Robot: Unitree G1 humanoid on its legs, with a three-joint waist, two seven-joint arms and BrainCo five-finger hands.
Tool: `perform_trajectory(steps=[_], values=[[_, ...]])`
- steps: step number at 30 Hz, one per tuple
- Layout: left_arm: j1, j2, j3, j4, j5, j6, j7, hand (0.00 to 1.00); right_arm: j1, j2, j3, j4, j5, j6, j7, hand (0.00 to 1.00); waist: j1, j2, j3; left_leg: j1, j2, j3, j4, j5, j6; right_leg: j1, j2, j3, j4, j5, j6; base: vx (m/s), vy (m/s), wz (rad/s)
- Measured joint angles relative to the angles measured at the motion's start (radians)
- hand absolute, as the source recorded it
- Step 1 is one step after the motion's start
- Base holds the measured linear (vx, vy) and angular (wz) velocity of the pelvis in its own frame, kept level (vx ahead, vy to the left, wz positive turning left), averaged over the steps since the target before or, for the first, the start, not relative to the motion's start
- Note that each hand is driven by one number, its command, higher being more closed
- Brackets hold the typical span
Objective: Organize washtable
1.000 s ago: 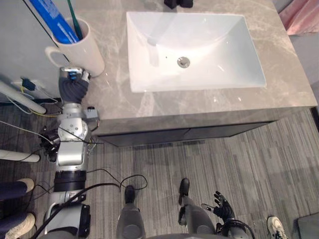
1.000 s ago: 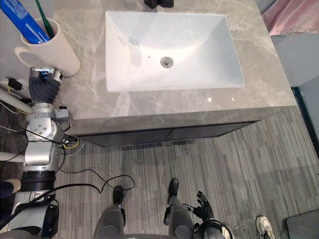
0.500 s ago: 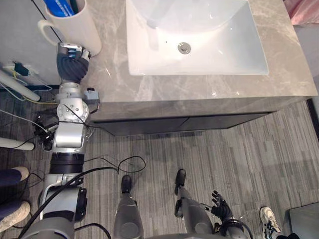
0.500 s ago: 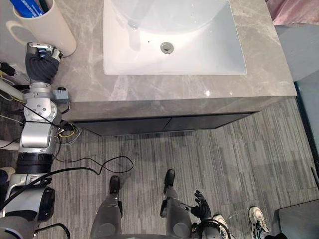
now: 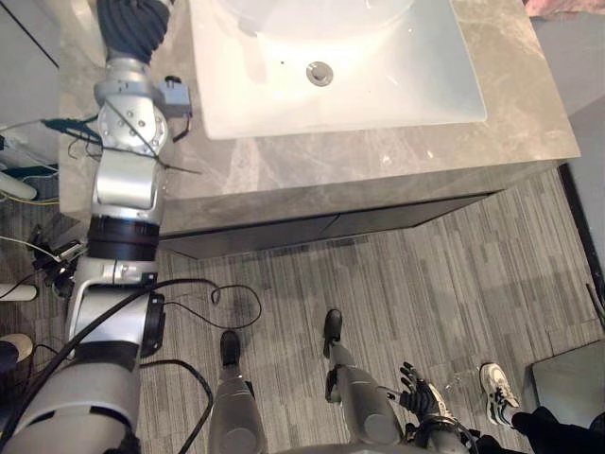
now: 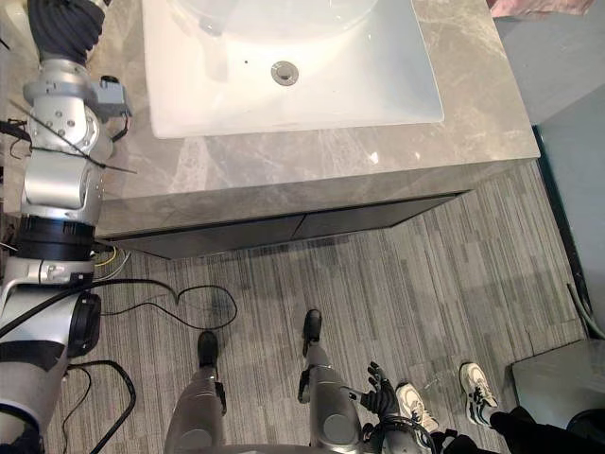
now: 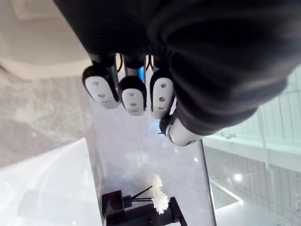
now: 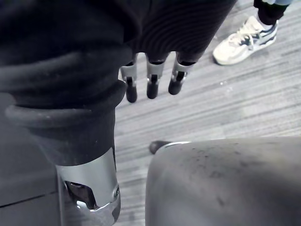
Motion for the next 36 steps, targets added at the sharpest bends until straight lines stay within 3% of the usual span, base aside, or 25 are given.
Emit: perform_trajectory(steps=[18,24,27,31,32,36], values=[[-0.050,0.020,-0.029,0.078,0.000,0.005,-0.002,1.00,0.002,-0.014,0.020,0.001,0.021,-0.014,0.000,0.00,0.001,0.022,0.022,0.027,0.003,-0.001,-0.009,-0.003,-0.001,0.029,0.005,-0.004,-0.005,-0.005,-0.006,0.00,-0.001,0.00],[0.066,-0.005,-0.044,-0.125,-0.002,0.001,-0.005,1.00,-0.003,-0.021,0.017,0.020,0.022,-0.016,0.000,0.00,0.011,0.032,0.019,0.035,0.003,-0.012,-0.012,-0.003,-0.001,0.044,0.005,-0.015,-0.005,-0.012,-0.003,0.01,-0.004,0.05],[0.194,-0.011,-0.059,-0.267,-0.026,-0.017,-0.020,1.00,-0.004,-0.022,-0.007,0.034,0.021,-0.016,0.001,0.00,0.015,0.055,0.007,0.051,0.002,-0.025,-0.024,-0.003,0.000,0.063,0.004,-0.029,-0.003,-0.030,-0.001,0.03,-0.003,0.14],[0.388,-0.009,-0.033,-0.490,-0.080,-0.061,-0.054,1.00,-0.002,-0.047,-0.053,0.082,0.019,-0.013,0.004,0.00,0.045,0.123,-0.044,0.078,0.002,-0.036,-0.040,-0.003,0.000,0.092,0.004,-0.046,-0.001,-0.045,0.008,0.07,-0.001,0.12],[0.450,-0.009,0.000,-0.553,-0.095,-0.081,-0.069,1.00,-0.002,-0.052,-0.066,0.091,0.019,-0.013,0.006,0.00,0.046,0.145,-0.063,0.087,0.002,-0.048,-0.040,-0.003,0.000,0.110,0.003,-0.060,0.000,-0.053,0.011,0.08,-0.002,0.22],[0.655,-0.008,0.164,-0.737,-0.111,-0.134,-0.072,1.00,0.001,-0.062,-0.093,0.117,0.018,-0.011,0.006,0.00,0.072,0.191,-0.121,0.134,0.005,-0.059,-0.040,-0.007,0.005,0.171,0.004,-0.089,0.009,-0.083,0.012,0.06,-0.009,0.21]])
